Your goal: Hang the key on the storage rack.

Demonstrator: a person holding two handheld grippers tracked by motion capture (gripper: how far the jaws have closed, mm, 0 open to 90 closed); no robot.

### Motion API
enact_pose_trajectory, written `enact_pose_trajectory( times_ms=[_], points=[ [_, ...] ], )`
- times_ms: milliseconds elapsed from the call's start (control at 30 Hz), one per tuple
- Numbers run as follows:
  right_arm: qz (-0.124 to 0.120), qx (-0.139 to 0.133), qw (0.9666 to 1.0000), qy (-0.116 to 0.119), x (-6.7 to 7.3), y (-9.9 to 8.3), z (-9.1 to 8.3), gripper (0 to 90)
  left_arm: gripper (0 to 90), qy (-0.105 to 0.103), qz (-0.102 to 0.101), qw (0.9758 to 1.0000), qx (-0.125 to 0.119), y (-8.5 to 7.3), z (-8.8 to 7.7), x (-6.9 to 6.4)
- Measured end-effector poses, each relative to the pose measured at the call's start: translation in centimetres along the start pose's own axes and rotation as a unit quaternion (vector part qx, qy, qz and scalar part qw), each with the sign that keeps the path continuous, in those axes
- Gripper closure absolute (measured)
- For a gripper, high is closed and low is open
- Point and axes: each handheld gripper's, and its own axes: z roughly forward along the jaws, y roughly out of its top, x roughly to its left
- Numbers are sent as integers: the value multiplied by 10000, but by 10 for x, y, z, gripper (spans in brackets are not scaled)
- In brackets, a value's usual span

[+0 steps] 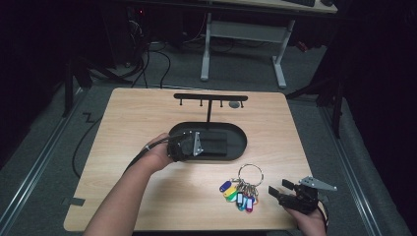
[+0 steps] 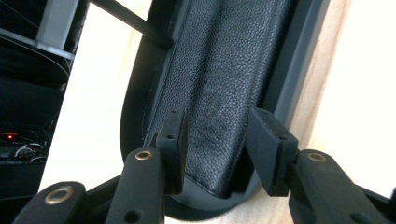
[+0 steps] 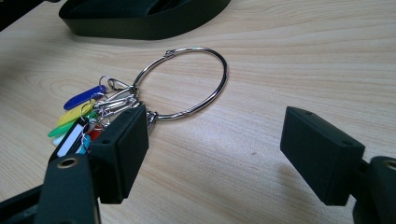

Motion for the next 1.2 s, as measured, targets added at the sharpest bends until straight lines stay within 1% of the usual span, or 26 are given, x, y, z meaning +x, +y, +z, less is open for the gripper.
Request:
enact_pose_trajectory(
  times_ms=[33,100,167,200,267,367,400,467,500,567,600,667,700,767,833,900,967,1033,1067,1100,1133,1167,1200],
  points=[
    [-20,-1,10000,0,0,0,0,240,597,-15,-109,9999,-68,-2,-4,-1],
    [-22,10,10000,-3,0,0,0,243,597,-25,-372,9990,-241,-8,-13,-4],
    [-36,19,10000,-9,1,0,1,244,595,-52,-552,9979,-341,-14,-19,-7],
    [-41,24,10000,-6,1,0,1,245,592,-41,-644,9971,-408,-17,-22,-9],
    [-58,43,10000,-14,2,0,1,247,586,-31,-893,9944,-565,-27,-28,-15],
    [-61,55,10000,-26,2,0,1,253,577,-85,-1149,9915,-601,-39,-32,-20],
    [-68,56,10000,-26,2,0,2,255,577,-93,-1194,9909,-609,-43,-33,-22],
    [-65,72,9999,-27,3,0,2,259,569,-135,-1395,9881,-634,-52,-35,-27],
    [-59,75,10000,-28,3,0,2,260,567,-164,-1473,9871,-609,-56,-36,-29],
    [-77,73,9999,-25,3,-1,1,271,561,-153,-1555,9859,-590,-62,-37,-35],
    [-83,72,9999,-27,3,-1,1,274,555,-197,-1670,9839,-605,-67,-38,-39],
    [-69,76,9999,-21,3,-1,1,277,546,-292,-1807,9812,-617,-75,-39,-47],
    [-71,77,9999,-14,3,-1,1,277,542,-311,-1837,9806,-608,-78,-40,-51],
    [-62,81,9999,-8,3,-1,1,278,531,-355,-1935,9783,-651,-86,-43,-60],
    [-62,86,9999,0,3,-1,1,279,518,-436,-2145,9731,-722,-94,-47,-68],
    [-64,88,9999,15,3,-1,1,281,507,-516,-2382,9663,-828,-103,-53,-76],
    [-73,91,9999,38,3,0,1,284,496,-621,-2694,9564,-945,-112,-61,-85],
    [-60,93,9999,71,4,0,1,288,479,-764,-3072,9419,-1125,-120,-68,-97],
    [-64,99,9999,88,4,0,1,290,472,-803,-3157,9383,-1164,-123,-70,-103],
    [-88,100,9999,107,5,0,2,292,465,-766,-3128,9393,-1184,-125,-73,-110],
    [-69,123,9998,123,5,-1,2,294,458,-678,-3069,9416,-1210,-126,-76,-117],
    [-86,143,9998,140,6,-1,3,295,456,-604,-3034,9429,-1234,-129,-79,-123],
    [-118,174,9997,145,7,-1,4,296,468,-603,-3038,9422,-1274,-131,-82,-128]
  ],
)
